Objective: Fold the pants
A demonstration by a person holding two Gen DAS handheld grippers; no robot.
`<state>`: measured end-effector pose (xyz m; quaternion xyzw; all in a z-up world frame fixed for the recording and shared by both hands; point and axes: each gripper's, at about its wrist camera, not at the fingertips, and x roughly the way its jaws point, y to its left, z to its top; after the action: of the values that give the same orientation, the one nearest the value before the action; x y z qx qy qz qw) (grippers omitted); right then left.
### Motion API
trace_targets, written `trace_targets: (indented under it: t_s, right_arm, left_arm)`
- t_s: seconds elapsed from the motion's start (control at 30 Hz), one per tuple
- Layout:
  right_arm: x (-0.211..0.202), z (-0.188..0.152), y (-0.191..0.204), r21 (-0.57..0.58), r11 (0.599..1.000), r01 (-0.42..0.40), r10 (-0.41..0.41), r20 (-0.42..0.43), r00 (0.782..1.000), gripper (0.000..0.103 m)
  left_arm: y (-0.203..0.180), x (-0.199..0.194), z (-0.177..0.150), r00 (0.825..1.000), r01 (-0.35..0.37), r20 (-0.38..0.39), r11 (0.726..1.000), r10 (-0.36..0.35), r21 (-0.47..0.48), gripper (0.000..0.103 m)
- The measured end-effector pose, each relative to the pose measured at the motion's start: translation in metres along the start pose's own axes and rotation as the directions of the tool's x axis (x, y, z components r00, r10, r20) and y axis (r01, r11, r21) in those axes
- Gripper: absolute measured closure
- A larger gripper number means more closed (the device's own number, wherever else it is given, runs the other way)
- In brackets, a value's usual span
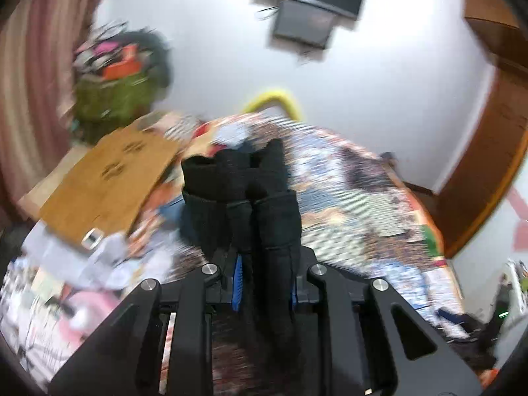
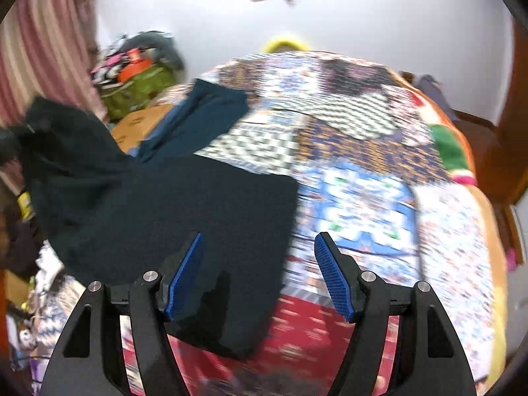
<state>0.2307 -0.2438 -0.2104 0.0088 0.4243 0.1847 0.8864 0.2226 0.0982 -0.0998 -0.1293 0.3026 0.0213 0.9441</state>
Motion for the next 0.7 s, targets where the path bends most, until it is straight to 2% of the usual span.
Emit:
trace_targets:
  t_s: [0.13,0.23,0.33,0.47,0.6,0.7]
  right_arm:
    - [0.017,-0.024,-0.016,0.027,1.0,-0.003,0.006,-0.113,0.994,0.037]
    - [0.021,-0.038,-0.017,0.045,0.999,-0.017,0.022,-0.109,0.994,0.038]
    - [0.02,-0.04,-0.021,0.078,0.996,-0.038,0.046,-0.106,0.993,0.038]
    - [0.02,-0.043,-0.025,0.093,0.994,-0.058,0.068,-0.103,0.992,0.038]
    - [0.021,-0.043,-0.027,0.096,0.993,-0.067,0.077,-0.103,0.992,0.038]
    - [0.022,-0.045,-0.029,0.099,0.992,-0.074,0.084,-0.1,0.991,0.038]
  left_arm:
    - [-0.059,0.017,0.006,0.992,0.12,-0.036,0.992,-0.119,0.038,0.083]
    - [-0.097,0.033,-0.003,0.978,0.191,-0.097,0.98,-0.184,0.063,0.084]
    - [-0.134,0.05,-0.029,0.956,0.247,-0.186,0.963,-0.226,0.103,0.084]
    - [-0.171,0.071,-0.071,0.924,0.286,-0.31,0.943,-0.224,0.17,0.084]
    - [-0.188,0.086,-0.105,0.885,0.311,-0.416,0.929,-0.207,0.199,0.084]
    - [-0.191,0.088,-0.118,0.877,0.315,-0.444,0.917,-0.182,0.247,0.083]
